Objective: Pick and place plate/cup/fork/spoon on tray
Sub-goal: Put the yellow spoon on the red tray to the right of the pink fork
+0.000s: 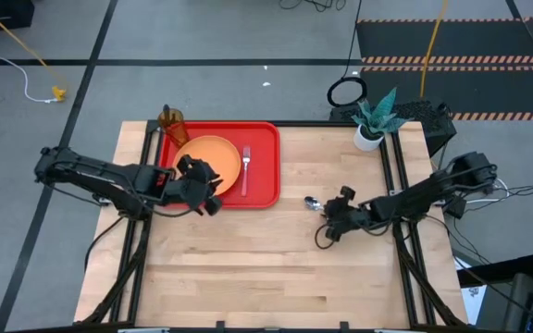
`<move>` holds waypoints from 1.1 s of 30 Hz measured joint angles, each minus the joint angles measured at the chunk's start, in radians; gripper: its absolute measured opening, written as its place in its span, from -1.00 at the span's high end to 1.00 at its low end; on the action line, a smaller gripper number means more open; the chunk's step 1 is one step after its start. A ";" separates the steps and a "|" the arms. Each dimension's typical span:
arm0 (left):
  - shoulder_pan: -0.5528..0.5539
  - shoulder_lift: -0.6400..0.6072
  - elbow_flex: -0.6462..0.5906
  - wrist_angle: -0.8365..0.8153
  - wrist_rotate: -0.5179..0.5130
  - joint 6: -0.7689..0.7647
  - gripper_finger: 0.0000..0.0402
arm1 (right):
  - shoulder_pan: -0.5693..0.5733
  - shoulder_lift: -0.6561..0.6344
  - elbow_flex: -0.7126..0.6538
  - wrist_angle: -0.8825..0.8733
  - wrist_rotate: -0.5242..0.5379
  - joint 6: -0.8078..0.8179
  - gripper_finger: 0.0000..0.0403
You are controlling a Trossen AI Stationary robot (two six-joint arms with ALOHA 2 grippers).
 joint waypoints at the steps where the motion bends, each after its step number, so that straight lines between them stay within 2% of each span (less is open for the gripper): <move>1: -0.008 -0.002 0.001 -0.001 0.000 -0.001 0.60 | 0.000 0.018 0.001 0.002 0.016 0.012 0.30; 12: -0.056 -0.011 0.000 -0.006 0.002 0.007 0.60 | 0.001 0.066 0.009 0.031 0.005 0.168 0.85; 15: -0.056 -0.011 0.000 -0.006 0.002 0.008 0.60 | 0.001 0.066 0.009 0.031 0.001 0.194 0.95; 21: -0.056 -0.011 0.000 -0.006 0.002 0.012 0.60 | 0.001 0.067 0.014 0.030 0.012 0.271 0.89; 27: -0.056 -0.011 0.000 -0.006 0.002 0.030 0.60 | 0.001 0.069 0.035 0.016 0.004 0.271 0.87; 33: -0.056 -0.011 0.000 -0.006 0.002 0.038 0.60 | -0.006 0.069 0.037 0.007 -0.014 0.325 0.56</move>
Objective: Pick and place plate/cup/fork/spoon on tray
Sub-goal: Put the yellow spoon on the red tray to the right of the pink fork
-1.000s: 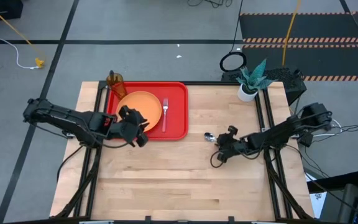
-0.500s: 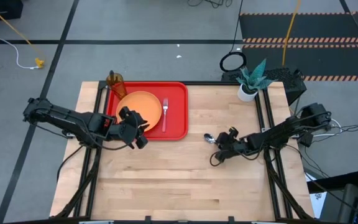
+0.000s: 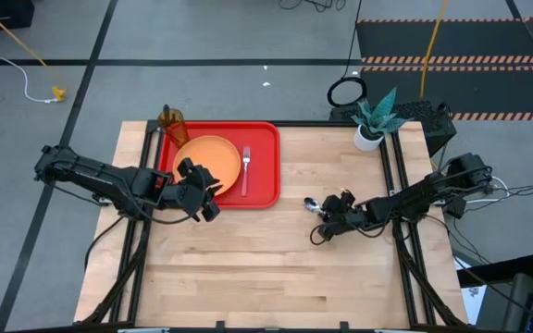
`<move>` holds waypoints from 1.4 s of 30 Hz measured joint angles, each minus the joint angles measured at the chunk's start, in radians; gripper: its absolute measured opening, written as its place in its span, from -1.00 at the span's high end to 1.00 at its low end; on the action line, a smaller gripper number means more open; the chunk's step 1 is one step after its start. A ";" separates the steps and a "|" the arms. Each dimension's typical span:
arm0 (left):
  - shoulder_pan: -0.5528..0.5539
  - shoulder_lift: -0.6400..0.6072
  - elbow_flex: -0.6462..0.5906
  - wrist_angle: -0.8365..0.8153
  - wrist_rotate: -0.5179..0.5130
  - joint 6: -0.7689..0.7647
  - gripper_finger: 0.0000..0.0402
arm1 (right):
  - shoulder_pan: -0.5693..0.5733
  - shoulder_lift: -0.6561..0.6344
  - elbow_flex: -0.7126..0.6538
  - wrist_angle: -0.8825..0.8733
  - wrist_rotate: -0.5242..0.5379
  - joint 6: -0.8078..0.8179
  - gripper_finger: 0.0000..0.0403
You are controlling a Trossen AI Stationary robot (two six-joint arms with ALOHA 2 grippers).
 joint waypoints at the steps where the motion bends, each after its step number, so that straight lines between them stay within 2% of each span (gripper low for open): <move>1: 0.000 0.000 0.000 0.000 0.000 0.000 0.60 | 0.000 0.000 0.000 0.001 -0.001 0.005 0.50; 5: 0.000 0.000 0.000 0.000 0.000 0.000 0.60 | 0.000 0.000 0.000 0.001 -0.005 0.006 0.34; 9: 0.000 0.000 0.000 0.000 0.000 -0.001 0.60 | 0.000 -0.013 0.000 -0.017 -0.009 -0.021 0.31; 17: 0.000 0.000 0.000 0.010 0.000 -0.004 0.60 | 0.018 -0.087 -0.001 -0.160 -0.031 -0.023 0.44; 27: 0.000 0.000 0.000 0.038 0.006 0.010 0.60 | 0.022 -0.054 0.001 -0.144 -0.030 -0.022 0.56; 31: 0.000 0.000 0.000 0.038 0.007 0.010 0.60 | 0.022 -0.045 0.002 -0.141 -0.037 0.001 0.72; 35: 0.000 0.000 0.000 0.039 0.008 0.010 0.60 | 0.021 -0.044 -0.001 -0.078 -0.052 -0.026 0.91; 38: 0.000 0.000 0.000 0.039 0.008 0.009 0.60 | 0.021 -0.040 -0.003 0.019 -0.079 -0.057 0.91; 42: 0.000 0.000 0.000 0.042 0.008 0.008 0.60 | 0.020 -0.041 -0.002 0.155 -0.057 -0.093 0.89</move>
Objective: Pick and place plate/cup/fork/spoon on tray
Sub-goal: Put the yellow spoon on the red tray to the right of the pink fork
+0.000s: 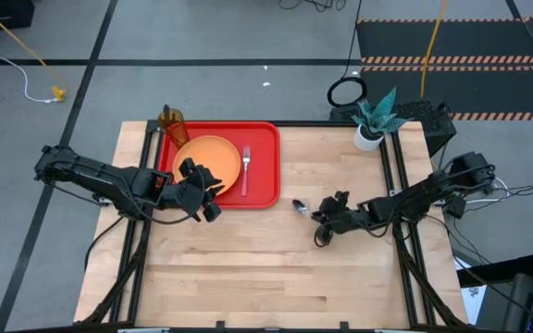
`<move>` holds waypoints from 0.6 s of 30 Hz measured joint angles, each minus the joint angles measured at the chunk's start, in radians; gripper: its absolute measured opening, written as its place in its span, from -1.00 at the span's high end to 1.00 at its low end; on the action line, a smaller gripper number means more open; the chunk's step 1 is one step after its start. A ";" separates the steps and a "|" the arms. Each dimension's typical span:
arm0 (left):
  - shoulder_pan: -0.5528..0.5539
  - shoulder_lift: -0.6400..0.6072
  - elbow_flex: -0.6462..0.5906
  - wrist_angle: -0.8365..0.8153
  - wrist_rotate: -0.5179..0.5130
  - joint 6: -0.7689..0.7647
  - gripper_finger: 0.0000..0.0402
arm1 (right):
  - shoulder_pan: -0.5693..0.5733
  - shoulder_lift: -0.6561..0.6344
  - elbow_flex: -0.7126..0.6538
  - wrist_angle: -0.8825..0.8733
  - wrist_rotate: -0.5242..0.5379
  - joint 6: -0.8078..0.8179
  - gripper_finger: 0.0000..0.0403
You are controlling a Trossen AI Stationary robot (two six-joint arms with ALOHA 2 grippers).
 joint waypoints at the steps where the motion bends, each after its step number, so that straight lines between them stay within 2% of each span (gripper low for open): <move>1: 0.000 0.000 0.000 0.001 0.000 -0.001 0.60 | -0.001 0.000 0.000 0.032 0.022 -0.011 0.89; 6: 0.000 0.000 0.000 0.003 0.000 -0.005 0.60 | -0.001 0.000 0.004 0.231 0.136 -0.081 0.90; 10: 0.000 0.000 0.000 0.003 0.000 -0.014 0.60 | -0.014 0.000 0.046 0.308 0.242 -0.109 0.90; 18: -0.016 0.000 0.000 0.011 0.000 -0.035 0.60 | -0.080 0.039 0.187 0.334 0.243 -0.293 0.90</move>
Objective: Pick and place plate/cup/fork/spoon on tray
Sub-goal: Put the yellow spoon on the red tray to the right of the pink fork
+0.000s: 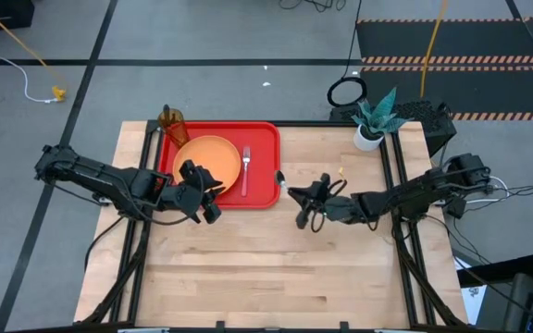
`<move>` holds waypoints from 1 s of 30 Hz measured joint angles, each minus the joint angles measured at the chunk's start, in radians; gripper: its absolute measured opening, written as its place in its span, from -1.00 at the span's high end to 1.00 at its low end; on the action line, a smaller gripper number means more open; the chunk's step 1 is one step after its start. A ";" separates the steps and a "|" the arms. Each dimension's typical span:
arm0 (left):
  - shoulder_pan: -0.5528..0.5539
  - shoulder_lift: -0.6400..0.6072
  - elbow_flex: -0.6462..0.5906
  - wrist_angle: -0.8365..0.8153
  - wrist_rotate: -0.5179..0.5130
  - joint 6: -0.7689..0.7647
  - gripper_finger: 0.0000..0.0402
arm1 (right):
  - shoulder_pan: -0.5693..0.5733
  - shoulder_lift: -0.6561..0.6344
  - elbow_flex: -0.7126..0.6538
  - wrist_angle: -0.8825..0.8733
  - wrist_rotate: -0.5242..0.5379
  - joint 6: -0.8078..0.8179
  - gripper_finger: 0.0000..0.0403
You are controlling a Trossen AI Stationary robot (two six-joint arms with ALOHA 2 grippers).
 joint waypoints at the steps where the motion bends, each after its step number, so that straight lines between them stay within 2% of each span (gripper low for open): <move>1: -0.003 0.000 0.000 0.002 0.000 0.000 0.60 | -0.012 0.016 0.016 0.007 0.000 -0.012 0.90; 3: -0.003 0.000 0.000 0.007 0.000 0.000 0.60 | -0.039 0.055 0.043 0.054 -0.007 -0.039 0.90; 8: -0.003 0.000 0.000 0.007 0.000 0.004 0.60 | -0.116 0.183 0.082 0.246 -0.116 -0.078 0.88; 15: -0.003 0.000 0.000 0.008 0.017 0.051 0.60 | -0.188 0.344 0.134 0.471 -0.240 -0.030 0.85; 21: -0.001 0.000 0.000 0.008 0.019 0.104 0.60 | -0.228 0.432 0.275 0.390 -0.230 -0.038 0.87; 26: -0.001 0.000 0.000 0.008 0.019 0.135 0.60 | -0.260 0.509 0.411 0.235 -0.125 -0.034 0.87; 30: -0.001 0.000 0.000 0.009 0.019 0.182 0.60 | -0.276 0.574 0.481 0.200 -0.060 0.000 0.87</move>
